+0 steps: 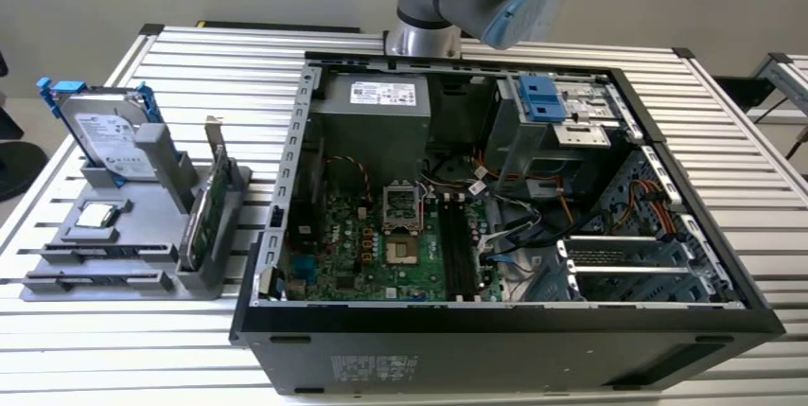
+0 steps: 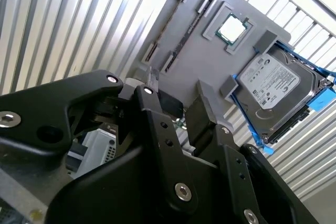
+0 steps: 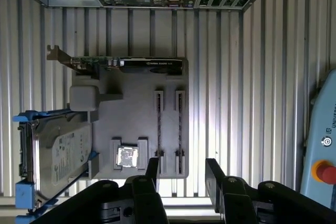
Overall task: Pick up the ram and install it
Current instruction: 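Pick up the ram and move it above insertion slot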
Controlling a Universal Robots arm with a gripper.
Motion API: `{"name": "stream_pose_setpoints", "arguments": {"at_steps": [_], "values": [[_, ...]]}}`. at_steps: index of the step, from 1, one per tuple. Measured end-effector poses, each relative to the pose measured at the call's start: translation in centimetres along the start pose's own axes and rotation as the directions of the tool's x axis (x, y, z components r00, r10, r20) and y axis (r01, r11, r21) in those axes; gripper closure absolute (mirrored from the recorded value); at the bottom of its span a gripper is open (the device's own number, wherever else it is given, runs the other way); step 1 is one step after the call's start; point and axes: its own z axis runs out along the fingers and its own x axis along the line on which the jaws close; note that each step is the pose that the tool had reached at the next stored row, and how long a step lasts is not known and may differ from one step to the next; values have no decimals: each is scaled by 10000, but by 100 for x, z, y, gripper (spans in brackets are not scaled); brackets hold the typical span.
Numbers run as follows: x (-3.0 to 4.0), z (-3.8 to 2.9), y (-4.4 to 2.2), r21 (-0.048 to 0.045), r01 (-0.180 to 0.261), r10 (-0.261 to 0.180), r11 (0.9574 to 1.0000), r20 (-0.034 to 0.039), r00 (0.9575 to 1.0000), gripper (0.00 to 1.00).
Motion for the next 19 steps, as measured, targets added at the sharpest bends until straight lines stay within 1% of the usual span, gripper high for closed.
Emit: {"name": "stream_pose_setpoints", "arguments": {"at_steps": [19], "values": [[1, 71, -3, 5, -119, 119, 9999, 5, 9999, 0]]}}
